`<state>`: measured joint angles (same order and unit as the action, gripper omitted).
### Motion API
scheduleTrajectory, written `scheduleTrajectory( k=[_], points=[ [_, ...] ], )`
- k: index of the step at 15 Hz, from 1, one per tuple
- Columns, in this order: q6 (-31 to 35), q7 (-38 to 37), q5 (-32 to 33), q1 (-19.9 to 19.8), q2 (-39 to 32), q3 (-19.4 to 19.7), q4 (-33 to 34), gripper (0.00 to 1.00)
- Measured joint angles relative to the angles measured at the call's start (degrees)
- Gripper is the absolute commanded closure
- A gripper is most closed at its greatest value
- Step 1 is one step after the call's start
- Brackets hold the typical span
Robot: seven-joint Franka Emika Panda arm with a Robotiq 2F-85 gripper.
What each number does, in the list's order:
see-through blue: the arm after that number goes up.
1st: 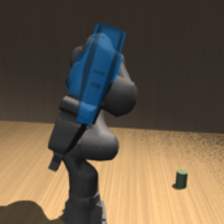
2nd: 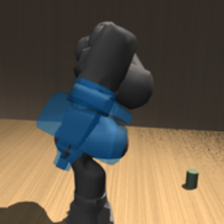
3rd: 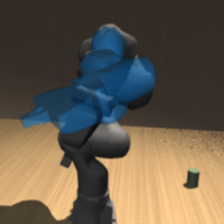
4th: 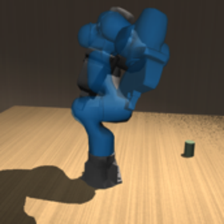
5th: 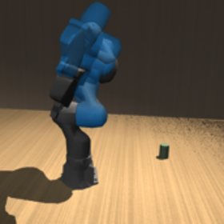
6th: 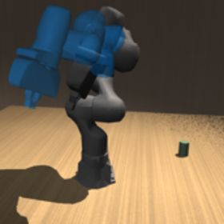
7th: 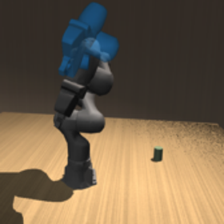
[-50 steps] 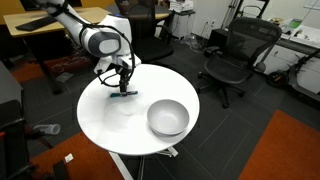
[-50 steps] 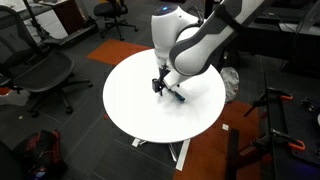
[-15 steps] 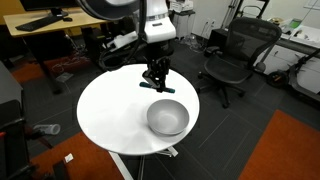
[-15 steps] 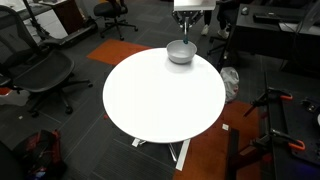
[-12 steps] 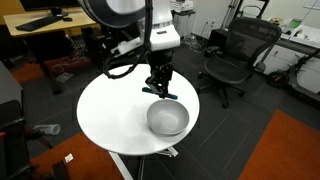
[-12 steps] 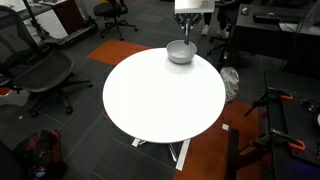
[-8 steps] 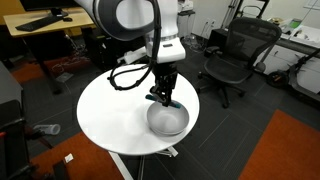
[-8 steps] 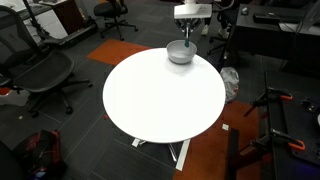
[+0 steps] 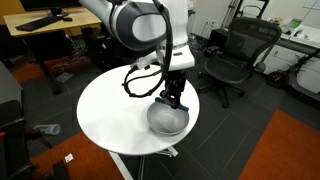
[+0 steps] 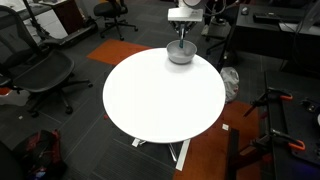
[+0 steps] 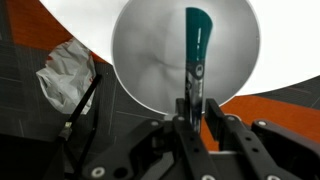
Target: Put the pen in the bowl
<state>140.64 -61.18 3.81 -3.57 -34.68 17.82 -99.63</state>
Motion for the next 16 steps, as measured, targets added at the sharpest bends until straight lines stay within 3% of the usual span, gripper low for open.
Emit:
scheduleTrajectory(
  k=[6,16],
  points=[
    [0.0,0.0,-0.8,-0.2,-1.6,0.0,2.3,0.0],
    [0.0,0.0,-1.1,-0.3,-1.7,-0.3,2.7,0.0]
  ],
)
